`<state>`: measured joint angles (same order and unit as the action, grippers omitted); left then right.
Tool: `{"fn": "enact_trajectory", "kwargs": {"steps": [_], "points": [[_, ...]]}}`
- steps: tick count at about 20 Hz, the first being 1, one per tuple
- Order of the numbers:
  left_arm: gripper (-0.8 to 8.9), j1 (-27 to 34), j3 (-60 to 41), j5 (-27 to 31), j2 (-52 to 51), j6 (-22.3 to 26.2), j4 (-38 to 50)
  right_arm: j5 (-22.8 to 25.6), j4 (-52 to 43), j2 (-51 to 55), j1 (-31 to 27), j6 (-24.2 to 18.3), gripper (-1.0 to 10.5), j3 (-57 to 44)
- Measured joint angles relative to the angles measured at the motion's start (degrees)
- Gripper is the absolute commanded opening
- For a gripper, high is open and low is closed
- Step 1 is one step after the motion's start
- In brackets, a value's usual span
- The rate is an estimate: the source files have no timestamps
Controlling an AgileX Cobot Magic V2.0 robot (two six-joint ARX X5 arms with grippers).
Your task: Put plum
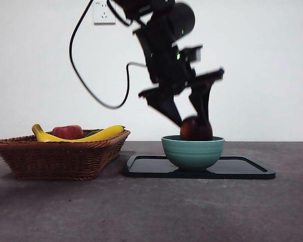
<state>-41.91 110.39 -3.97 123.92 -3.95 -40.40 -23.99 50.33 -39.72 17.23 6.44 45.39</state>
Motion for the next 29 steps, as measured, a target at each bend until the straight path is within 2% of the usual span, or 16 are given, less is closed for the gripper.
{"fn": "enact_trajectory", "kwargs": {"steps": [6,12,15,20,24,26,29], "points": [[2.15,0.98,14.49,-0.02,-0.46,1.18,-12.2,0.0,0.0,0.02,0.0,0.0,1.8,0.0],[2.15,6.78,15.15,0.02,-13.99,1.36,-17.03,0.02,0.02,1.09,0.0,0.0,1.8,0.0],[2.15,11.02,16.0,0.02,-22.32,1.46,-22.27,0.0,0.02,1.55,0.0,0.0,1.8,0.0],[2.14,17.59,15.58,1.01,-29.66,1.75,-30.53,0.0,0.0,1.88,0.0,0.0,1.8,0.0],[2.14,18.51,7.26,1.05,-38.75,1.99,-29.46,0.02,0.0,1.88,0.0,0.0,1.8,0.0],[2.14,18.78,-1.36,1.05,-43.89,1.99,-24.65,-0.02,0.0,1.88,0.0,0.0,1.8,0.0],[2.14,19.8,-20.13,1.07,-52.43,1.97,-13.73,-0.02,0.55,2.19,0.0,0.02,1.8,0.0]]}}
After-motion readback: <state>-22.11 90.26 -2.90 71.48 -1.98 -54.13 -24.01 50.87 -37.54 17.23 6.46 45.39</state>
